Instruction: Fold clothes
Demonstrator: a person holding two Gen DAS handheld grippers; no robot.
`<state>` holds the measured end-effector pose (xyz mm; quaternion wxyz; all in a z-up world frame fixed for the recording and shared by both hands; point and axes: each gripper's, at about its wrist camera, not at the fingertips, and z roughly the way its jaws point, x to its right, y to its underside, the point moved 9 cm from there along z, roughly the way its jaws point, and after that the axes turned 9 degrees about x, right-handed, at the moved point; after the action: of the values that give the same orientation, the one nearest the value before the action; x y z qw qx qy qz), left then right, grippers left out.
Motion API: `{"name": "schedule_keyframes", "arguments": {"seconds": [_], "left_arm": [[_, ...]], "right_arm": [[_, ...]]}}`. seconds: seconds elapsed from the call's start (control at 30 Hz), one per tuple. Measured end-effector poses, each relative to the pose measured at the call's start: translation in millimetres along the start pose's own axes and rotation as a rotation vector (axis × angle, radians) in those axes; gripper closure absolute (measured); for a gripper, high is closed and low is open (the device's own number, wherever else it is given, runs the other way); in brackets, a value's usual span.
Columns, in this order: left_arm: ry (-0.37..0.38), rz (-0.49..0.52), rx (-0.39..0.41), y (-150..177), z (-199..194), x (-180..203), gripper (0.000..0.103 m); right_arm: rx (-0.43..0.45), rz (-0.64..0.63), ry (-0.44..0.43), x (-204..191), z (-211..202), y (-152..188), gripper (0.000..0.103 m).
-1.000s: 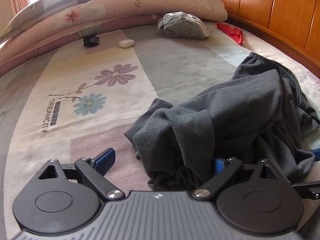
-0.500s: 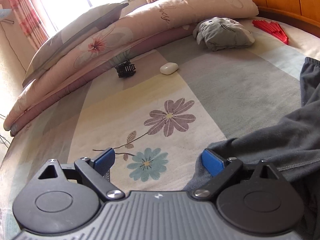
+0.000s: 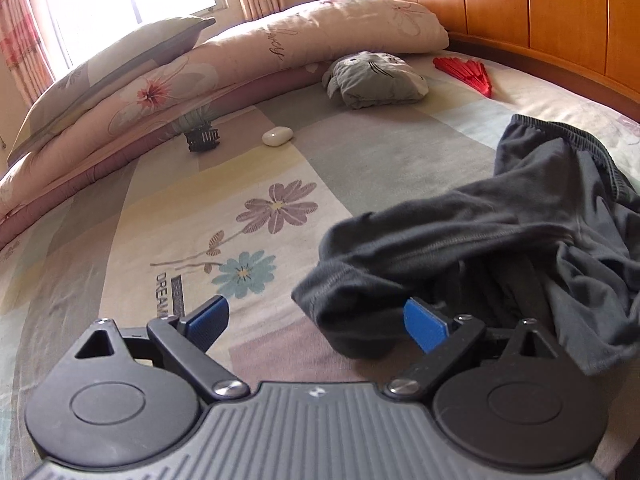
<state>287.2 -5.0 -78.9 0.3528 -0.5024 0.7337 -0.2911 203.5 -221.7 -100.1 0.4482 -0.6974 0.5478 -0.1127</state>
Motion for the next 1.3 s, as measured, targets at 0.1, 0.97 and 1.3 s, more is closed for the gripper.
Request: {"name": "schedule_keyframes", "arguments": {"seconds": [0.1,0.97,1.3], "left_arm": [[0.021,-0.013,-0.042,21.2,-8.2,7.2,0.008],[0.013,-0.217,0.022,95.7,-58.7,-40.2,0.008],[0.005,-0.262,0.023,103.0,-59.1,-53.9,0.008]], "right_arm": [[0.041,-0.024,0.004,-4.1,-9.4,-8.3,0.019],[-0.120,-0.848,0.134,-132.4,178.5,-41.4,0.084],[-0.033,-0.661,0.209,-96.1,151.6,-97.4,0.097]]}}
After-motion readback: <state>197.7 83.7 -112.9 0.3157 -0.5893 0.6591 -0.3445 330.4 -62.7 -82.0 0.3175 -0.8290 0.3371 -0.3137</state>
